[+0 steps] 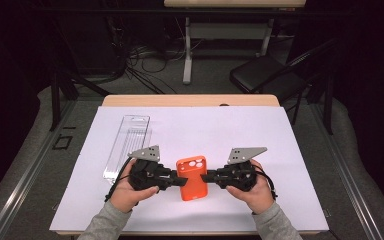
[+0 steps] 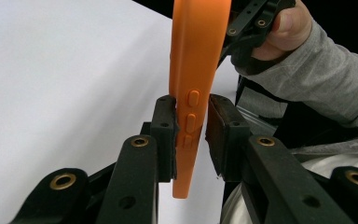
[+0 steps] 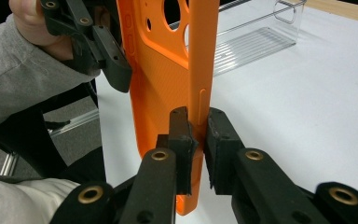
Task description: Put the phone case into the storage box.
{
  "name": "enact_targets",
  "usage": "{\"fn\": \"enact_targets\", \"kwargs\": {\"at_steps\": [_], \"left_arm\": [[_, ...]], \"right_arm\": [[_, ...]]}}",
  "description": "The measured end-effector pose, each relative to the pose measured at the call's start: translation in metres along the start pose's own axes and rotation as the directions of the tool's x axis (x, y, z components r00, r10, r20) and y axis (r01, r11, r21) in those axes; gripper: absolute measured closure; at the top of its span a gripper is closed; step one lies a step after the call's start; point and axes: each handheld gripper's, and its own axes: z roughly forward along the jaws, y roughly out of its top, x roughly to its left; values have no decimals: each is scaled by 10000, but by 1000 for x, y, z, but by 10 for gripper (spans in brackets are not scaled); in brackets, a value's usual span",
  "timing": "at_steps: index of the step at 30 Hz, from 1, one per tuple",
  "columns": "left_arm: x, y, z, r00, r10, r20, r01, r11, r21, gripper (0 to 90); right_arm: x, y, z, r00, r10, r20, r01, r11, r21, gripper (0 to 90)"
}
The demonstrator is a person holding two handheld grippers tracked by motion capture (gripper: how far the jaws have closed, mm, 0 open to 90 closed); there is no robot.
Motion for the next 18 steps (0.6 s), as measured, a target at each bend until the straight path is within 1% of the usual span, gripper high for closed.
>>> {"fn": "enact_targets", "kwargs": {"at_steps": [4,8,12,14,18], "left_arm": [[0,0,-1,10000,19,-84,-19,10000,-79,697],[0,0,-1,9999,-71,-82,70,9998,-183,674],[1,0,-2,9997,-103,-242,96,9995,-313,632],[1,0,-3,9994,-97,-337,86,9994,-348,620],[2,0,-3,9985,-174,-518,147,9986,-506,584]], "right_arm": [[-1,0,0,9999,47,108,-47,10000,-54,820],[-2,-1,-1,9998,119,162,-118,9999,-90,820],[-2,-1,-2,9990,247,373,-243,9996,-123,820],[-3,-1,-3,9990,323,312,-318,9993,-171,820],[-3,-1,-3,9986,369,369,-362,9992,-195,819]]}}
